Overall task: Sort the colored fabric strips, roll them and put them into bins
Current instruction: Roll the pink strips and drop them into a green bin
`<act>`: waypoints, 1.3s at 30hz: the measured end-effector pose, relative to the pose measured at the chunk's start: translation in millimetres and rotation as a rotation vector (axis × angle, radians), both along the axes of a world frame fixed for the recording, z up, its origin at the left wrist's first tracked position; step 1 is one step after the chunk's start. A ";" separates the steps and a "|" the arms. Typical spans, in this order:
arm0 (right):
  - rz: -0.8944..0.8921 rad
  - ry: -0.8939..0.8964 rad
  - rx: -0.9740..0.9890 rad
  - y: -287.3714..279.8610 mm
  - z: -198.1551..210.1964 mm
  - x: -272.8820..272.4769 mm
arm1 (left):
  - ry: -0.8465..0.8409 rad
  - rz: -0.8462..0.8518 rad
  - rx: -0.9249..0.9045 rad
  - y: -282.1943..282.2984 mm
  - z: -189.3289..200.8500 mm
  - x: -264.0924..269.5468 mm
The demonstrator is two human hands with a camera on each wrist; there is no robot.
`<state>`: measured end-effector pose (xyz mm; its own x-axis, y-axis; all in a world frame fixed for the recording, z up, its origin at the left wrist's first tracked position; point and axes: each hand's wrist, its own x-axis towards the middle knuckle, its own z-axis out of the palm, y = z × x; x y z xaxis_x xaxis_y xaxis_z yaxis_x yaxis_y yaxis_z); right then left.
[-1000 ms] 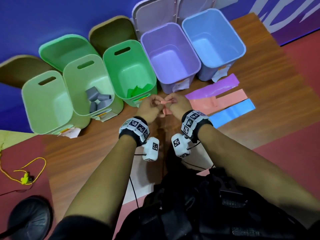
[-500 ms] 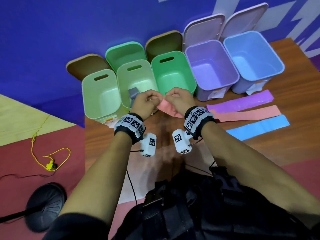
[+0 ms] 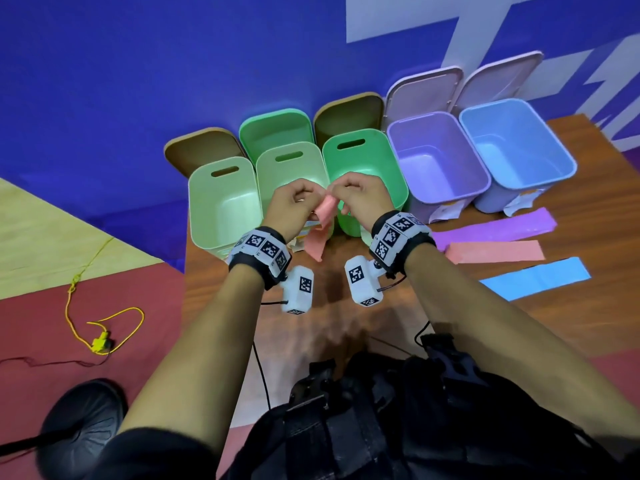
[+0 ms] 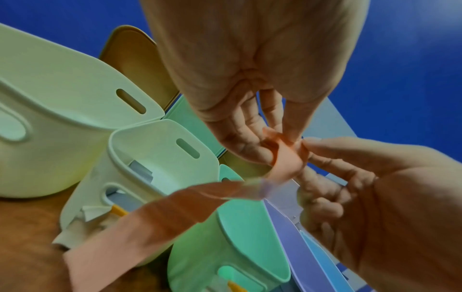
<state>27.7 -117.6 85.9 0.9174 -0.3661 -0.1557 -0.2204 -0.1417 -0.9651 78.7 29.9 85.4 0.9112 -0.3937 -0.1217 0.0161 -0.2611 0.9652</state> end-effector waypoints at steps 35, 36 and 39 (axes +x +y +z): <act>0.042 -0.017 0.136 -2.0 1.4 -17.2 | 0.010 -0.004 -0.002 10.0 5.4 -11.1; 0.046 -0.014 0.136 -2.2 0.9 -17.7 | 0.009 0.003 0.008 9.4 5.8 -11.2; 0.052 -0.012 0.147 -2.4 5.0 -21.1 | -0.006 0.006 0.023 6.8 7.3 -12.5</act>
<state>6.6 -120.0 90.9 0.9367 -0.2921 -0.1931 -0.2047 -0.0092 -0.9788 66.2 36.7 92.7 0.9144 -0.3850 -0.1255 0.0125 -0.2831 0.9590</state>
